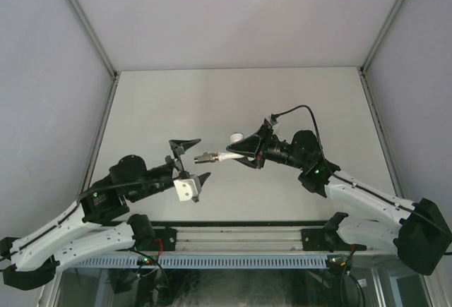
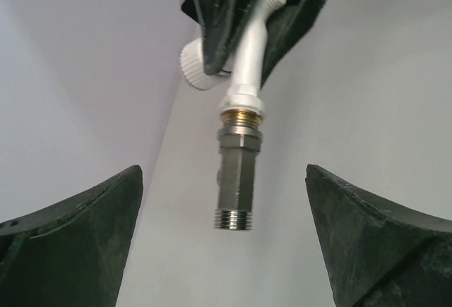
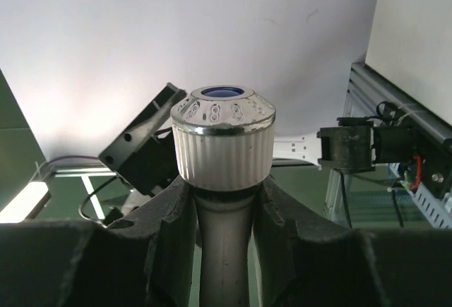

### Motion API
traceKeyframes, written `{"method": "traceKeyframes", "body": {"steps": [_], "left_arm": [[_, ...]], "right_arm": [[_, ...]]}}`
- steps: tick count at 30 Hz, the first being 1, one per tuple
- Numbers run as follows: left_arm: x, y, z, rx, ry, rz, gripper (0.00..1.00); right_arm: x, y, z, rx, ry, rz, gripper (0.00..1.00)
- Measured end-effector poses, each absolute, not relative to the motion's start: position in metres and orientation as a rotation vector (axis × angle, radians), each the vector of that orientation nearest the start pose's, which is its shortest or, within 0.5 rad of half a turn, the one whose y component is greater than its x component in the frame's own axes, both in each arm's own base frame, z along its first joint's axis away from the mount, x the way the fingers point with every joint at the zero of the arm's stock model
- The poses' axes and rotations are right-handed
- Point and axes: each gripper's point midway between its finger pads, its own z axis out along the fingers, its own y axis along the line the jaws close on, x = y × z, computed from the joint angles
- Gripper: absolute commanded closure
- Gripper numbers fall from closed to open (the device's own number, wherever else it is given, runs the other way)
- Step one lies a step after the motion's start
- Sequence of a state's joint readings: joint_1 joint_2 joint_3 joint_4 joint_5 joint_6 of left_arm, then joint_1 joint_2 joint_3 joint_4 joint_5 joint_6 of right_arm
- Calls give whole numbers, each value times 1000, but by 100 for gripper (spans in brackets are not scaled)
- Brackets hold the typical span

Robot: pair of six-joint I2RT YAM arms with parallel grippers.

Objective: Install the water faucets

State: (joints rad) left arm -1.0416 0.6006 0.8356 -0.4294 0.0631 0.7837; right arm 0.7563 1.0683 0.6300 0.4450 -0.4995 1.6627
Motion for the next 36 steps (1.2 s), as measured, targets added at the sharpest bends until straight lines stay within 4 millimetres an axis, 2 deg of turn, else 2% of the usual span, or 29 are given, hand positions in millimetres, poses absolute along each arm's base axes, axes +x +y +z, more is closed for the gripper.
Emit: {"method": "traceKeyframes", "body": {"steps": [9, 16, 19, 23, 27, 32, 36], "left_arm": [[147, -216, 329, 1154, 1155, -421, 0], [138, -201, 358, 852, 1231, -644, 0], [145, -195, 364, 689, 1309, -739, 0], [167, -188, 357, 459, 1455, -828, 0], [187, -184, 348, 218, 1573, -958, 0], [200, -201, 304, -11, 1740, -1227, 9], [198, -220, 273, -145, 1865, -1446, 7]], "right_arm": [[182, 320, 282, 346, 1984, 1946, 100], [196, 308, 269, 281, 1905, 1791, 100], [201, 304, 264, 243, 1873, 1734, 100], [204, 300, 258, 205, 1837, 1692, 100], [203, 299, 262, 172, 1806, 1684, 100], [200, 297, 276, 125, 1739, 1702, 100], [197, 295, 287, 111, 1698, 1717, 100]]}}
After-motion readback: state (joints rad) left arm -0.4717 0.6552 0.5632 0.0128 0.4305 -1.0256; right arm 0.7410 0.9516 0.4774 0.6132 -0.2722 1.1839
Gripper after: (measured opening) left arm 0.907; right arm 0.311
